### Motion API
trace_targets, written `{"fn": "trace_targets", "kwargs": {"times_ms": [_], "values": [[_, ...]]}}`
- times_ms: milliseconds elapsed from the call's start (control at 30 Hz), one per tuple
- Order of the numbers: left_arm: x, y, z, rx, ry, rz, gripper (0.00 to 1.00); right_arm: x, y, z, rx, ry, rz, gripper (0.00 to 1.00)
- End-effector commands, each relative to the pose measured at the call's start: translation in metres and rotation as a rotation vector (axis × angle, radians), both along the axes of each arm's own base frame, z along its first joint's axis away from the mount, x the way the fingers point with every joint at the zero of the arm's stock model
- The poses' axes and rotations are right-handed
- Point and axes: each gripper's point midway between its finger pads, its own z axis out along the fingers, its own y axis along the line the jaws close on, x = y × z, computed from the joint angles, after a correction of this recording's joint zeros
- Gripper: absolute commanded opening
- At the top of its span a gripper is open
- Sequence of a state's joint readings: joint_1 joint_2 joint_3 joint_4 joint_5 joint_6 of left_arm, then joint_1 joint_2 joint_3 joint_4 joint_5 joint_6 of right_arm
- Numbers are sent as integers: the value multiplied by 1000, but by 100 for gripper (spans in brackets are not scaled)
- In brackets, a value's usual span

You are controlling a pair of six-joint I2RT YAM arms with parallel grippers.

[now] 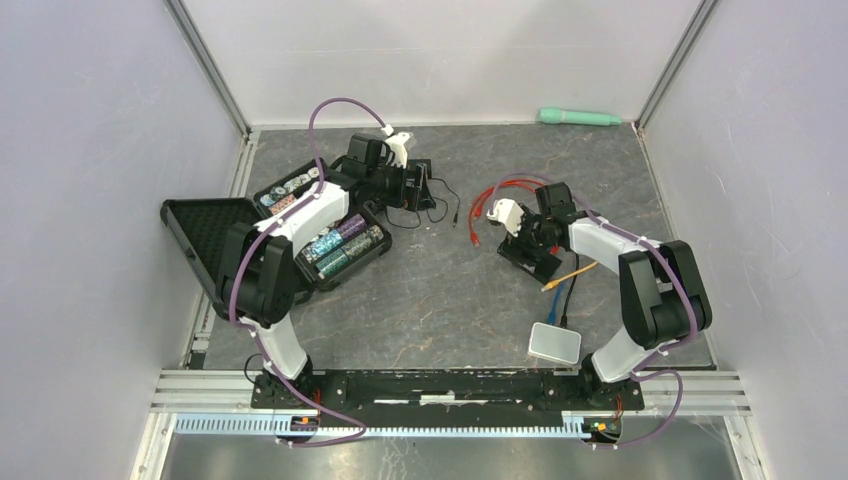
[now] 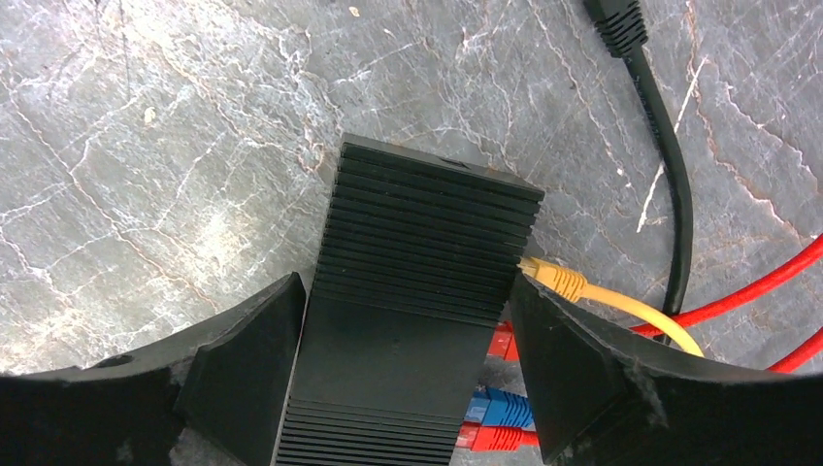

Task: Pull the plug from the switch port
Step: Move the connector to the center of the board.

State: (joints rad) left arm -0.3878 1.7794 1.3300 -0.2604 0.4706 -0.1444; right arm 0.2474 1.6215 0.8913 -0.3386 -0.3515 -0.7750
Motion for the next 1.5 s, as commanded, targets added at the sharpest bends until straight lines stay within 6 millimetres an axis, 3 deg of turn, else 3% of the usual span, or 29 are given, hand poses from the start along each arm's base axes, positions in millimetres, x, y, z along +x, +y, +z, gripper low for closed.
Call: {"fn": "trace_targets", "kwargs": {"times_ms": [0,200,333,600,667,700,800,900,1033,1200,1333,1467], "values": [[6,5,14,24,-98,-26,94,-21,14,-9,6,51,104,79],[5,17,18,26,-109,-18,94,-46,45,-7,3,88,353,50],[6,32,21,36,-107,3,93,-71,62,-9,-61,111,554,45],[-2,57,18,79,-136,49,93,-90,77,-15,-309,46,806,46],[-4,59,18,84,-140,50,93,-87,78,-12,-312,37,798,55],[-5,61,19,87,-145,53,93,-86,78,-10,-304,34,793,64],[-5,62,21,88,-165,58,93,-85,83,1,-210,23,751,87],[-6,61,22,78,-172,58,93,-84,88,18,-100,9,683,95],[-8,57,21,58,-157,48,93,-71,90,40,27,-44,517,94],[-9,56,21,41,-153,48,93,-28,70,60,107,-110,159,88],[-10,55,20,33,-149,49,93,0,54,61,155,-69,-95,75],[-10,55,19,32,-143,52,93,12,45,52,137,-76,-216,74]]}}
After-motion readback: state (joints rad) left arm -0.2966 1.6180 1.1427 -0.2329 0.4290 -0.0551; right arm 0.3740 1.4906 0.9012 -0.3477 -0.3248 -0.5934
